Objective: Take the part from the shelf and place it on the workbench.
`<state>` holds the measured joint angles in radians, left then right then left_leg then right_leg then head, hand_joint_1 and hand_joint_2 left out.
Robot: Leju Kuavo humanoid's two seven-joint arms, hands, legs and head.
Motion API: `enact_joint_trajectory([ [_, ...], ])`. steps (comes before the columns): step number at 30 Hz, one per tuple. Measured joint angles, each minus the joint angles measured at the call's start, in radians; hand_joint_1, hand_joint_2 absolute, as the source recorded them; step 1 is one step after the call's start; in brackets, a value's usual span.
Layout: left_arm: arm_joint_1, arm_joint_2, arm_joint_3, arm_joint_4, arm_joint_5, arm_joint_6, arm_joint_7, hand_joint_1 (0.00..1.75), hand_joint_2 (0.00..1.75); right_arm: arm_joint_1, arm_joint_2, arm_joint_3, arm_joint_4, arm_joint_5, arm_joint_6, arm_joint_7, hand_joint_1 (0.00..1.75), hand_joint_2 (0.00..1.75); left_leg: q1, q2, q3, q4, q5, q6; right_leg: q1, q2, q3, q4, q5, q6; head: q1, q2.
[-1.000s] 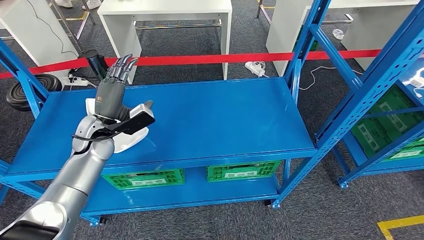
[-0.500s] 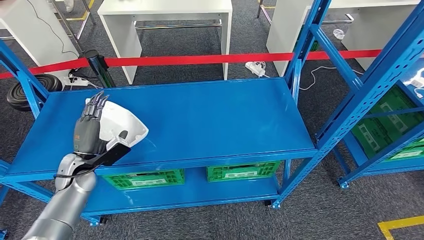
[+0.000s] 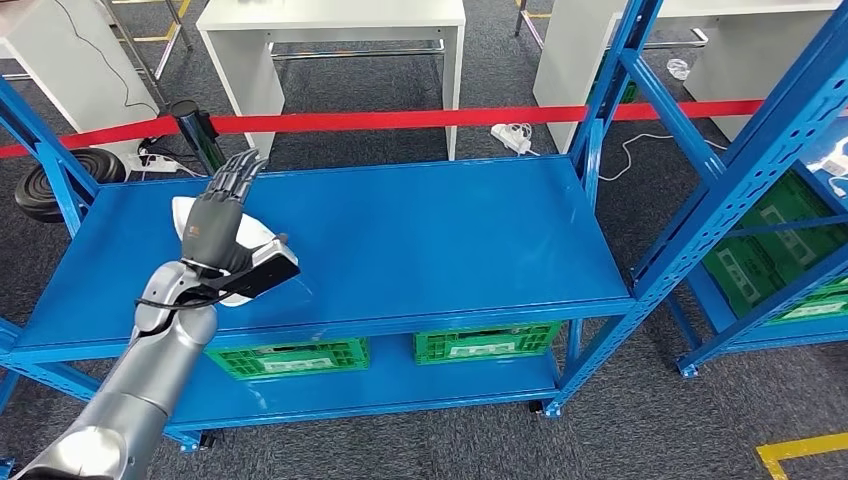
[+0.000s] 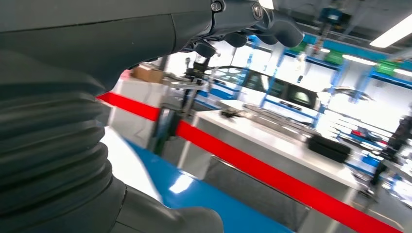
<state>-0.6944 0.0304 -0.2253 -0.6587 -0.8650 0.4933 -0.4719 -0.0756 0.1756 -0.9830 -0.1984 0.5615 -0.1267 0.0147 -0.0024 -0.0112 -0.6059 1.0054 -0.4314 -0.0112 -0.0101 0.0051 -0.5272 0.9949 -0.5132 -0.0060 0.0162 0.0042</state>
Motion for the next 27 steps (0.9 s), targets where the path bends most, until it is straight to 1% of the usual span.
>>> enact_joint_trajectory([
  [3,-0.050,-0.014,-0.026,0.035,-0.008,-0.028,-0.013,0.00,1.75,-0.003,-0.002,0.001,0.000,0.006,0.023,-0.035,0.00,0.00,0.000,0.001,0.000,0.000,0.000,0.000,0.000,0.001,0.001,0.000,0.000,0.000,0.000,0.000],
  [6,-0.084,-0.030,-0.053,0.066,-0.014,-0.046,-0.022,0.00,1.75,-0.004,-0.004,0.001,0.000,0.006,0.035,-0.049,0.00,0.00,0.000,0.001,0.000,0.000,0.000,0.000,0.000,0.001,0.001,0.000,0.000,0.000,0.000,0.000],
  [11,-0.094,-0.057,-0.076,0.078,0.006,-0.082,-0.039,0.00,1.75,-0.005,-0.003,0.000,0.000,0.005,0.022,-0.044,0.00,0.00,0.000,0.001,0.000,0.000,0.000,0.000,0.000,0.001,0.001,0.000,0.000,0.000,0.000,0.000],
  [16,-0.094,-0.067,-0.083,0.078,0.013,-0.092,-0.042,0.00,1.75,-0.004,-0.003,0.000,0.000,0.006,0.020,-0.042,0.00,0.00,0.000,0.001,0.000,0.000,0.000,0.000,0.000,0.001,0.000,0.000,0.000,0.000,0.000,0.000],
  [20,-0.092,-0.069,-0.093,0.075,0.014,-0.109,-0.047,0.00,0.00,-0.003,0.000,0.007,0.000,0.044,0.003,-0.016,0.00,0.00,0.000,0.001,0.000,0.000,0.000,0.000,0.000,0.001,0.001,0.000,0.000,0.000,0.000,0.000],
  [24,-0.063,-0.061,-0.099,0.052,0.026,-0.113,-0.058,0.00,0.00,0.000,0.006,0.041,0.000,0.108,0.006,-0.003,0.00,0.00,0.000,0.001,0.000,0.000,0.000,0.000,0.000,0.001,0.001,0.000,0.000,0.000,0.000,0.000],
  [27,-0.037,-0.049,-0.103,0.034,0.033,-0.114,-0.064,0.00,0.00,0.001,0.007,0.059,0.000,0.123,0.010,-0.003,0.00,0.00,0.000,0.001,0.000,0.000,0.000,0.000,0.000,0.001,0.001,0.000,-0.001,0.000,0.000,0.000],
])
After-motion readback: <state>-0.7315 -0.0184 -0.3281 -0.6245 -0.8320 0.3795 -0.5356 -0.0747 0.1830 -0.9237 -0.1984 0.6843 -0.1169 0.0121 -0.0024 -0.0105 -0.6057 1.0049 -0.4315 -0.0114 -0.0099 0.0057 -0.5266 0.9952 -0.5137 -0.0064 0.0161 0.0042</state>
